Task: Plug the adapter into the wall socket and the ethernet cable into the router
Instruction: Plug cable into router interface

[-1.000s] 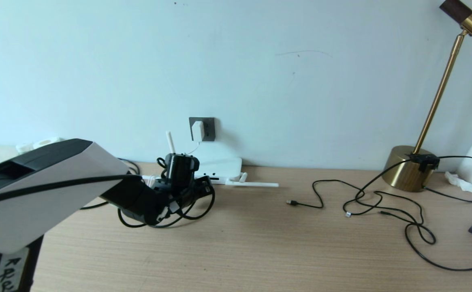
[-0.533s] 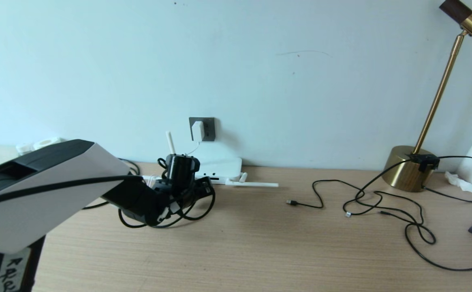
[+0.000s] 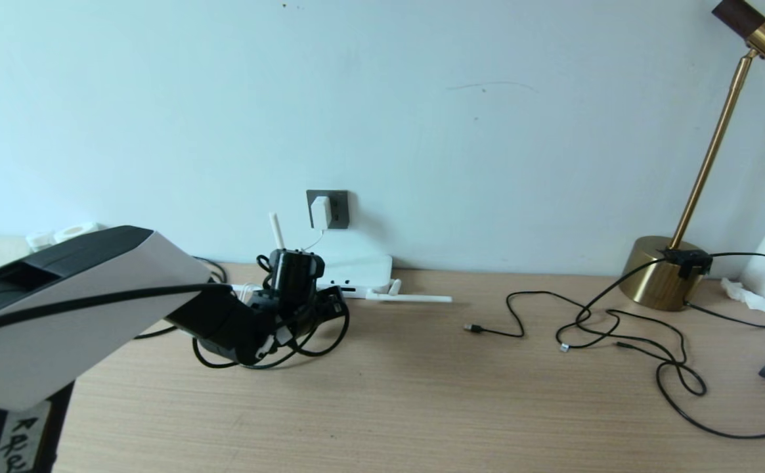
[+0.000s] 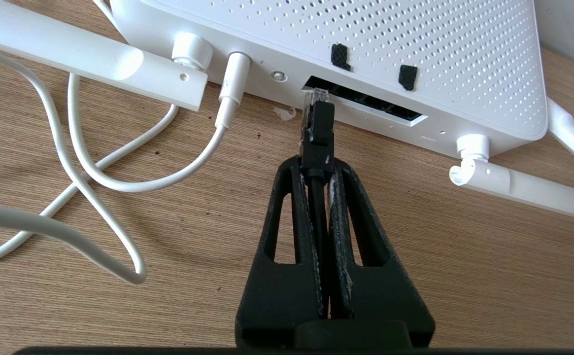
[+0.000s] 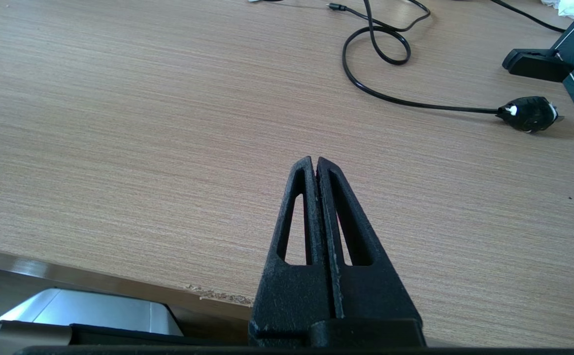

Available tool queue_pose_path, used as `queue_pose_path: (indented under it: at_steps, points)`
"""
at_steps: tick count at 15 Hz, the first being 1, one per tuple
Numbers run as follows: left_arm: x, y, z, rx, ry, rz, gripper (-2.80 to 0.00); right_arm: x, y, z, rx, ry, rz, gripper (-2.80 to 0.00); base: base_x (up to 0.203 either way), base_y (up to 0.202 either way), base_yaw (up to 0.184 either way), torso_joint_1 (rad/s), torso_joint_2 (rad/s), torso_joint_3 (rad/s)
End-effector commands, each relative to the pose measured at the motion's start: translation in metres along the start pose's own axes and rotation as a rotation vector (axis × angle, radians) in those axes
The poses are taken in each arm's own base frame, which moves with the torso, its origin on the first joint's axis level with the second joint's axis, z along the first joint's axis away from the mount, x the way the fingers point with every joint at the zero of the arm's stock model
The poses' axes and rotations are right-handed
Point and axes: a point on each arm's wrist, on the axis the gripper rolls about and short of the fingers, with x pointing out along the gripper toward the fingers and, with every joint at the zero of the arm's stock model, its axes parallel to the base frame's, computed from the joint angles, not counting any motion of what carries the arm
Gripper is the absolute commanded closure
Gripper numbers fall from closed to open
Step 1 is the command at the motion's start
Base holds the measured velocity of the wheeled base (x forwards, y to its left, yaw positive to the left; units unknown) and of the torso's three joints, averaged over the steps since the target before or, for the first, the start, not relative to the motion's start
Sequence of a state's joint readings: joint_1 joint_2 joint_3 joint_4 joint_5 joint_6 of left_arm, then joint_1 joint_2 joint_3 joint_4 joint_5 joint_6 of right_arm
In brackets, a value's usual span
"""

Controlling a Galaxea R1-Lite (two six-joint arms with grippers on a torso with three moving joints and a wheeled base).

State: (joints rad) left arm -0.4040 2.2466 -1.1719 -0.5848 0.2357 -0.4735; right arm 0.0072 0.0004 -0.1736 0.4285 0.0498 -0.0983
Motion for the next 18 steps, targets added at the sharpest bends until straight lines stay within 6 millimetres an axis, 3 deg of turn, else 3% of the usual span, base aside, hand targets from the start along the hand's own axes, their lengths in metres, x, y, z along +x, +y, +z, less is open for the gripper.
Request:
queue_pose_path:
  at_steps: [1,18]
  points:
    - [-0.0016,-0.0007,0.0014,-0.004,-0.008,-0.003,0.0,-0.0001,0.0,-0.0002,-0.001,0.002,0.001,0.0,0.0,0.0,0.0,0.0,0.0,0.0]
    - [-0.0059,-0.0065,0.0011,0.005,-0.011,-0.012,0.0,0.0,0.0,-0.0003,-0.001,0.002,0.002,0.0,0.0,0.0,0.0,0.0,0.0,0.0]
